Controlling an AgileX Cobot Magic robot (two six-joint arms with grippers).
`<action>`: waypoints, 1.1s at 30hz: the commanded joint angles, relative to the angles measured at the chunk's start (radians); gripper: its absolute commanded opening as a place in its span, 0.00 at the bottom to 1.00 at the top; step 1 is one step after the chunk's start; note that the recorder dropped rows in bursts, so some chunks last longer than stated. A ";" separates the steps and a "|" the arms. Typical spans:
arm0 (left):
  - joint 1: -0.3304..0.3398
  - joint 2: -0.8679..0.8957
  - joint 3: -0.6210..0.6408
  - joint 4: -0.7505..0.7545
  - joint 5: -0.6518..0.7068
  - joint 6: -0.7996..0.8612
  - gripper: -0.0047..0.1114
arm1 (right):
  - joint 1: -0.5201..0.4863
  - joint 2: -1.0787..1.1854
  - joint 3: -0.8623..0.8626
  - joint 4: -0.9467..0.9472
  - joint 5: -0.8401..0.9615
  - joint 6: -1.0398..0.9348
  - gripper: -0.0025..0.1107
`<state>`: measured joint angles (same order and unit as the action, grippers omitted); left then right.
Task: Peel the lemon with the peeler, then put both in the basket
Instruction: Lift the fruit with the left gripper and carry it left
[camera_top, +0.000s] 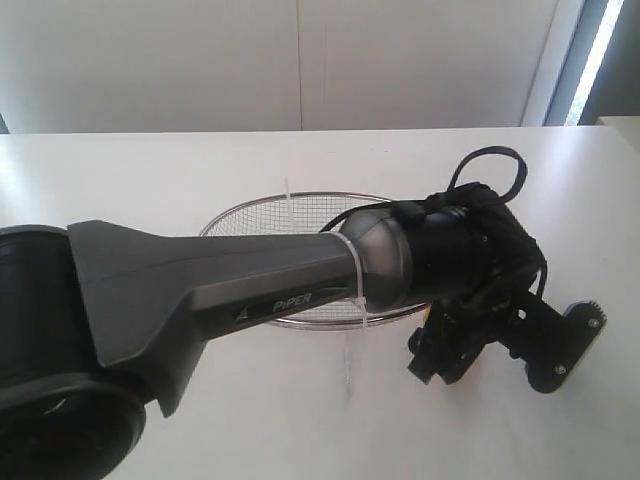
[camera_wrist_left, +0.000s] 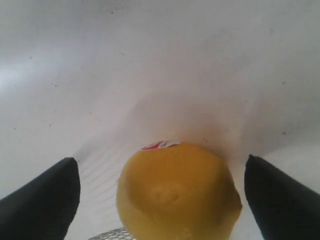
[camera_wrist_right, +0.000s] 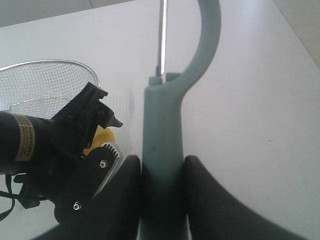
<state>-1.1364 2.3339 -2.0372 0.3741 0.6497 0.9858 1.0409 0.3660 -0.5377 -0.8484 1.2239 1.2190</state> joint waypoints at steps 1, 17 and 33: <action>0.015 0.005 0.006 0.019 0.019 -0.021 0.81 | -0.006 -0.007 0.002 -0.023 -0.003 -0.004 0.02; 0.018 0.032 0.006 0.019 0.035 -0.020 0.72 | -0.006 -0.007 0.002 -0.022 -0.003 -0.004 0.02; -0.032 -0.010 -0.047 0.025 0.122 -0.166 0.04 | -0.006 -0.007 0.002 -0.041 -0.003 -0.004 0.02</action>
<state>-1.1570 2.3558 -2.0757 0.3941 0.7060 0.8834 1.0409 0.3660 -0.5377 -0.8567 1.2239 1.2190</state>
